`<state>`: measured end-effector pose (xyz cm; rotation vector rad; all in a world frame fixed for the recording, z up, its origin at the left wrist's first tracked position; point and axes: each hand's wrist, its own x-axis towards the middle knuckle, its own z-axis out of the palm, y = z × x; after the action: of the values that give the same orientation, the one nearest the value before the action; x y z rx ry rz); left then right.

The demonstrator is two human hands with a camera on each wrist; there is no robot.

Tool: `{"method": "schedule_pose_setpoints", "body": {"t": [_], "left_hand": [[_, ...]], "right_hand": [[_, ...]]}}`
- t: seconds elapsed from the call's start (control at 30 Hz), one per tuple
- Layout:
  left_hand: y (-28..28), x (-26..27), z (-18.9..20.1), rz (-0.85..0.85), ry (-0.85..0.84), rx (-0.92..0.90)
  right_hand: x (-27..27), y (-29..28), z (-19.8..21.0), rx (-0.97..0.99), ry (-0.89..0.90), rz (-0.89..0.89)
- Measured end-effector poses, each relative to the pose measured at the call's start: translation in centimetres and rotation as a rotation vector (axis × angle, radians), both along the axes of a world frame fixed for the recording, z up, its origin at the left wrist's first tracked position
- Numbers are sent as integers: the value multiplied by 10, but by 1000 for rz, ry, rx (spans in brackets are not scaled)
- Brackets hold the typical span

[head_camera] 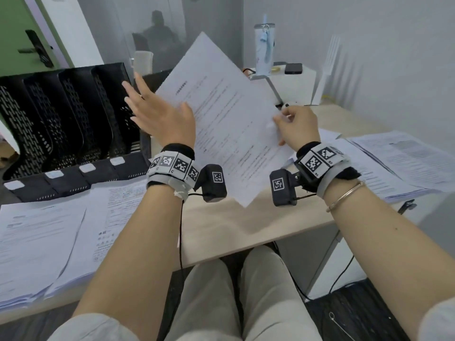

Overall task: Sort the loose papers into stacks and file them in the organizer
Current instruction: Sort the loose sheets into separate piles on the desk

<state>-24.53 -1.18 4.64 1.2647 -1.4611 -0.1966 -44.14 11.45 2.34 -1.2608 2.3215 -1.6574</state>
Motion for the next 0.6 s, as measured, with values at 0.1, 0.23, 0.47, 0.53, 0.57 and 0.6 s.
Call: {"method": "schedule_pose_setpoints", "body": {"t": [0.1,0.23,0.47,0.53,0.57,0.6], "left_hand": [[2,-15,-20,-94,25,111],[18,-36,-47,-387,84,159],[41,-64,-71,-728,-63,334],[45,-70,-77,-777,-134,357],[48,-74,-80,-785,-151,367],[51,-76,-82,-787,-154,382]], "right_hand": [[-11,7,-15,16,-79,-46],[-24,13,-31,17,-228,-87],[-39,31,-42,70,-427,-131],[-44,36,-47,80,-463,-141],[-46,39,-49,75,-472,-146],[-48,42,-50,69,-481,-153]]}}
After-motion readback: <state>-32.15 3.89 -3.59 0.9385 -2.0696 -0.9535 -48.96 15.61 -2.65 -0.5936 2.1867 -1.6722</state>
